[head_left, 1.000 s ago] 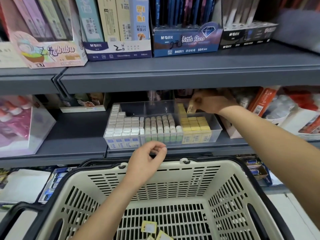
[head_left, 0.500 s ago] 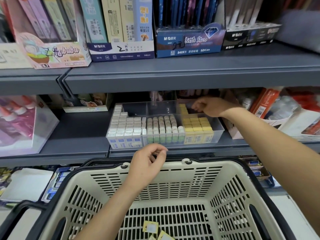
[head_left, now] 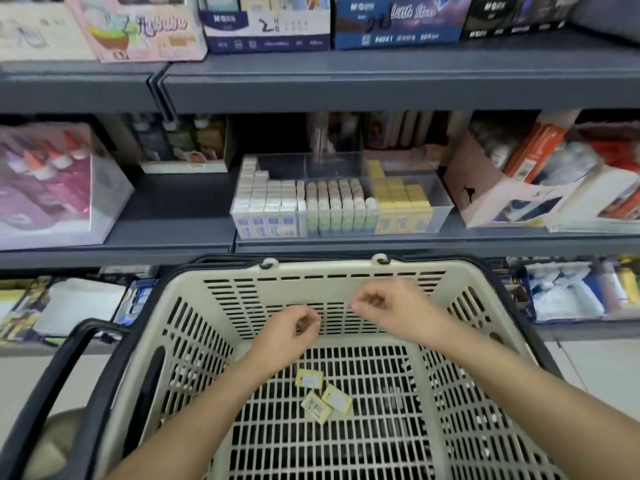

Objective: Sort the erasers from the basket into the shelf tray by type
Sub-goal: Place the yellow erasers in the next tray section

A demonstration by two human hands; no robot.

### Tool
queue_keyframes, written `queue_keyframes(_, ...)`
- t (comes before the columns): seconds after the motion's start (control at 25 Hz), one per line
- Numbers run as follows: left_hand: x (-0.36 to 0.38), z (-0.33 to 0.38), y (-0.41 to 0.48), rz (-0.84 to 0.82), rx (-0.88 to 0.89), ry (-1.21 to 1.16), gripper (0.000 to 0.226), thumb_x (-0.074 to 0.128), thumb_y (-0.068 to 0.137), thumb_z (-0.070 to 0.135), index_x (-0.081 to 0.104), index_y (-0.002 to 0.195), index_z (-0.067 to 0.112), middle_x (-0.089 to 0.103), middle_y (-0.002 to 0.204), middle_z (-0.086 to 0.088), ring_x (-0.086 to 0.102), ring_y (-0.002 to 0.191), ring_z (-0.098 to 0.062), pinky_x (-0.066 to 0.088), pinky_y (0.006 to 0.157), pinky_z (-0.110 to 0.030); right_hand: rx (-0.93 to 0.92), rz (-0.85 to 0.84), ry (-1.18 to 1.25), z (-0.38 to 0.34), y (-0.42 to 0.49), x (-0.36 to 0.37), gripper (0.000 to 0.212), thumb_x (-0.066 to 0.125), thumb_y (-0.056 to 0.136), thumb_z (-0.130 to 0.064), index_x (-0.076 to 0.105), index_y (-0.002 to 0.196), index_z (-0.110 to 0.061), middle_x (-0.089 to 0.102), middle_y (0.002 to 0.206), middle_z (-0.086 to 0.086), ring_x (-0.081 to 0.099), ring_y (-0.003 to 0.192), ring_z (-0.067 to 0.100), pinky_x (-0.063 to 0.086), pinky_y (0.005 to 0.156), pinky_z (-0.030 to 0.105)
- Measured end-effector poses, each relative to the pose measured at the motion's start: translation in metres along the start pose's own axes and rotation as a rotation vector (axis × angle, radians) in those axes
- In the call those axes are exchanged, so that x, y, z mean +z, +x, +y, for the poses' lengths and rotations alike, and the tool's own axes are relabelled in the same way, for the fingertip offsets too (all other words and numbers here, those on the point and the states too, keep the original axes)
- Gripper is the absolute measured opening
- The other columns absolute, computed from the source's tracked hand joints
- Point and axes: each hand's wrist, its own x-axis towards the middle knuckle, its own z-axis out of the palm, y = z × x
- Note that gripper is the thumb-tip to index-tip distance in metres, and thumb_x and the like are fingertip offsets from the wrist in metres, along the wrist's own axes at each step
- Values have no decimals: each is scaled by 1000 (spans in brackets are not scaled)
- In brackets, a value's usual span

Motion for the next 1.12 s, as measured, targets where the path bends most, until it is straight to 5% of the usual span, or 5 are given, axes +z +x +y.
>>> queue_keyframes(0.2,39,-38,-18,-431,-102,389,48,61,85,32,48,130,21,50,127,0,46,118,-16,37,98,-28,157,-403,-348,39,-3,90,20,59,85,-22,63,104,-17,66,104,0,60,93,15,48,77,28)
queue_keyframes(0.32,49,-51,-27,-423,-139,438,49,66,83,29,47,127,20,49,120,-3,45,115,-19,39,95,-31,256,-515,-369,54,-15,133,51,69,77,-31,44,120,-18,53,116,3,55,103,21,43,75,31)
queue_keyframes(0.52,49,-58,-28,-393,-260,345,47,68,81,36,49,121,20,49,115,0,51,105,-17,44,89,-32,268,-429,-422,58,-21,152,52,67,78,-37,39,118,-18,54,114,3,57,97,21,48,72,35)
queue_keyframes(0.8,44,-56,-21,-426,-256,368,36,65,81,26,54,115,22,55,116,-1,56,98,-16,48,85,-32,422,-389,-28,62,-19,134,40,68,79,-23,48,114,-18,58,98,-3,56,85,14,49,74,29)
queue_keyframes(1.12,36,-60,-33,-416,-178,591,55,69,79,39,44,125,21,46,117,-2,47,111,-21,43,85,-35,331,-365,-370,37,-24,185,53,64,82,-37,40,123,-15,50,120,5,57,100,24,49,73,35)
